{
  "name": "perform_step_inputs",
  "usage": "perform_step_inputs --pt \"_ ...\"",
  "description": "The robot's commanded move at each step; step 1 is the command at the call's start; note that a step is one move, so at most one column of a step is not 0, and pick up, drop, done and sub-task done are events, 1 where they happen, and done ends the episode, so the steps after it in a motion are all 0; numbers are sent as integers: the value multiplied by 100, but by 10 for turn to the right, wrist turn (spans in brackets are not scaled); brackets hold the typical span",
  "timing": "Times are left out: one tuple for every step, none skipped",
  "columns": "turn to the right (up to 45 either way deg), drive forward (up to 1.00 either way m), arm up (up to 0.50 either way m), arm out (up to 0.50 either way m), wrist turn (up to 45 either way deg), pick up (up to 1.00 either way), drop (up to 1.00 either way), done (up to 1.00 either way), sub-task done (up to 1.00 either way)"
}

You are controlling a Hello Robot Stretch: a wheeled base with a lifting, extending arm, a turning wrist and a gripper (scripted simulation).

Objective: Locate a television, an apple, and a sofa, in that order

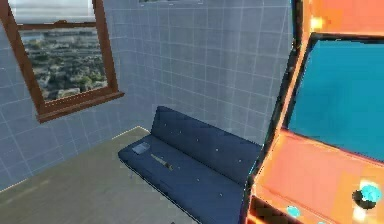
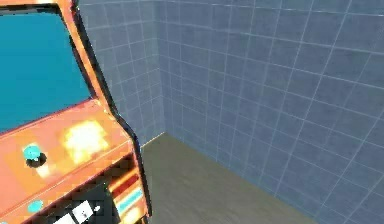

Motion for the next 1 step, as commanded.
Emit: perform_step_inputs --pt "0 0 0 0 0 0 0 100 0"
